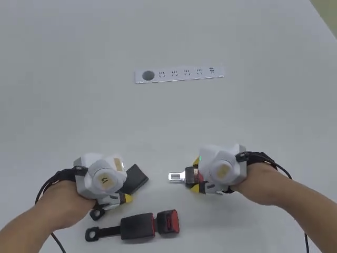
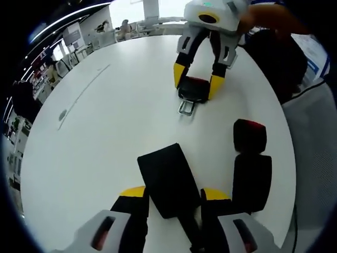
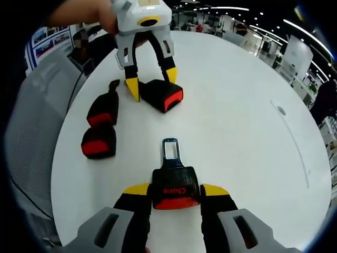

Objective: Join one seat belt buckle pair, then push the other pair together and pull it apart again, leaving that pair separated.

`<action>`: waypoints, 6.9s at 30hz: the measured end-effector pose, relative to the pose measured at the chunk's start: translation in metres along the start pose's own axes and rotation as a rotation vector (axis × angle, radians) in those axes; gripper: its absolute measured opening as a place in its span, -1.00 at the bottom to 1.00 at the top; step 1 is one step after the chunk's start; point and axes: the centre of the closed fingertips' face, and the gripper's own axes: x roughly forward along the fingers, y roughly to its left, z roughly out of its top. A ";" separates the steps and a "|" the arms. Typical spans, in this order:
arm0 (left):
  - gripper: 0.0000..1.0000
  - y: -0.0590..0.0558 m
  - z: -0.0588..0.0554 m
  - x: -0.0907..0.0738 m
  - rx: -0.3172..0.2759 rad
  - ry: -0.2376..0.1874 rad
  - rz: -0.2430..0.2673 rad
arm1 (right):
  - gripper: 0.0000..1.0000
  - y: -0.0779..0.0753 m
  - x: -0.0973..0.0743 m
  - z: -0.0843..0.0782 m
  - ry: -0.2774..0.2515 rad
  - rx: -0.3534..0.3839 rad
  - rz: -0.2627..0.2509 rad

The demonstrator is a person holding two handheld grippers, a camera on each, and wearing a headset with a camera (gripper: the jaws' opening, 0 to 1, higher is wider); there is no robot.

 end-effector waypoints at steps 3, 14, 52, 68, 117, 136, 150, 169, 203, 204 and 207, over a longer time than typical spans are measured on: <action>-0.22 0.000 0.000 0.000 0.027 0.010 -0.010 | -0.33 -0.001 0.001 0.000 0.002 -0.007 0.013; -0.26 -0.005 -0.004 0.001 0.109 0.065 -0.052 | -0.32 0.001 0.000 0.000 0.016 -0.027 0.027; -0.33 -0.012 -0.001 0.002 0.188 0.095 -0.093 | -0.35 0.025 0.016 0.035 -0.062 -0.100 0.059; -0.33 -0.012 0.000 0.002 0.227 0.093 -0.107 | -0.36 0.031 0.027 0.049 -0.102 -0.129 0.064; -0.36 -0.010 0.003 0.005 0.238 0.031 -0.127 | -0.37 0.045 0.047 0.086 -0.100 -0.066 0.042; -0.35 -0.012 0.002 0.005 0.234 0.039 -0.123 | -0.38 0.041 0.045 0.073 -0.074 -0.078 0.057; -0.34 -0.010 0.000 0.007 0.226 0.062 -0.119 | -0.35 0.034 0.025 0.038 -0.054 -0.060 0.055; -0.32 -0.012 0.002 0.003 0.220 0.071 -0.116 | -0.33 0.025 -0.001 -0.002 -0.021 -0.015 0.043; 0.38 -0.060 -0.026 -0.071 -0.083 -0.138 0.093 | 0.31 0.073 -0.062 -0.011 -0.186 0.275 -0.196; 0.41 -0.062 -0.029 -0.073 -0.095 -0.138 0.103 | 0.32 0.077 -0.065 -0.012 -0.194 0.289 -0.199; 0.47 -0.069 -0.042 -0.081 -0.136 -0.142 0.129 | 0.37 0.086 -0.072 -0.011 -0.215 0.314 -0.211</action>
